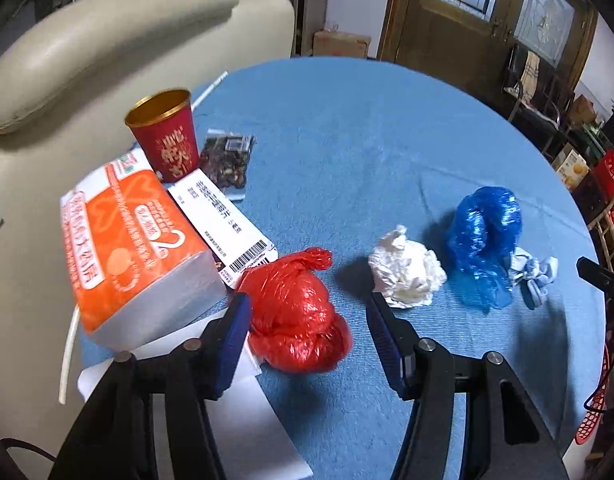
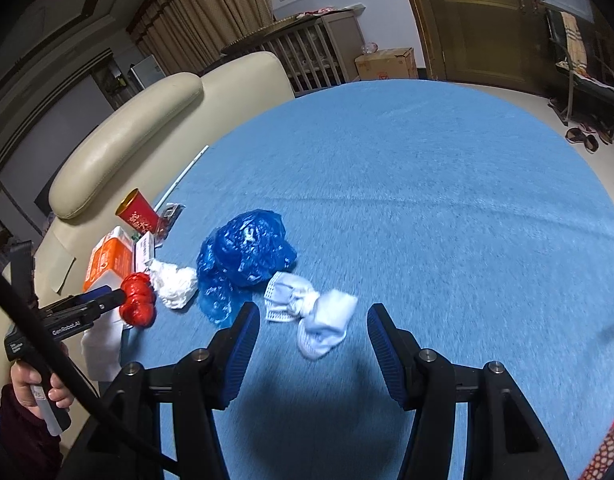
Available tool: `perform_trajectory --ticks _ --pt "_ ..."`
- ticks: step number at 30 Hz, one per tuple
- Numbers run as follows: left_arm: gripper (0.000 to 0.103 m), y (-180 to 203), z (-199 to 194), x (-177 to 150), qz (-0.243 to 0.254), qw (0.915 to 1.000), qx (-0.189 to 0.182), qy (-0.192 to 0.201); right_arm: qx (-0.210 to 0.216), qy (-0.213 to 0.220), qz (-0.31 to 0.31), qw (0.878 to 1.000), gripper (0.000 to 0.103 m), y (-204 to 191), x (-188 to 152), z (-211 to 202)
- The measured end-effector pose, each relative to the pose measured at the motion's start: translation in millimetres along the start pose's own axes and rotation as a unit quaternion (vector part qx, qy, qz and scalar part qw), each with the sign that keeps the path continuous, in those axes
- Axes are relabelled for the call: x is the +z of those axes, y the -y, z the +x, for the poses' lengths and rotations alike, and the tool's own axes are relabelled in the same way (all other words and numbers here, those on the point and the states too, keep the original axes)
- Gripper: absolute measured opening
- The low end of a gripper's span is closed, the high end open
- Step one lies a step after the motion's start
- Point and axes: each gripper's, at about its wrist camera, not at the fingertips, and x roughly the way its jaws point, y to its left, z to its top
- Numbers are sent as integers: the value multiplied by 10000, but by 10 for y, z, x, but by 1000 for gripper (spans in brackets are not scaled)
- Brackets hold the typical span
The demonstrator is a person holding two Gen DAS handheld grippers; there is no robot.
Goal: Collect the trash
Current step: 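Grasp the red plastic bag with the left gripper while the right grasps the white cloth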
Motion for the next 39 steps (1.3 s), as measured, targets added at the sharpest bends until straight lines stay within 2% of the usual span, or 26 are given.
perform_trajectory --ticks 5,11,16,20,26,27,31,33,39 --pt "44 42 128 8 60 9997 -147 -200 23 -112 -306 9995 60 2 49 222" --pt "44 147 137 -4 162 9994 -196 -215 128 -406 -426 9982 59 41 85 523" --pt "44 222 119 -60 177 9990 -305 -275 202 -607 -457 9969 46 19 48 668" --pt "44 274 100 -126 150 9986 -387 -329 170 -490 -543 9972 36 -43 -11 607" --pt "45 272 82 -160 -7 9985 -397 -383 163 -369 -514 9979 32 -63 -119 397" --pt "45 262 92 -156 -32 9985 -399 -385 160 -359 -489 9980 25 -59 -146 358" --pt "45 287 106 -181 3 9987 -361 -352 200 -338 -398 9984 25 -32 -243 200" --pt "41 291 67 -208 -54 9989 -360 -295 147 -319 -411 9985 25 -34 -303 133" --pt "39 297 -104 -368 -141 9983 -510 -225 96 -438 -480 9978 27 -49 -348 38"
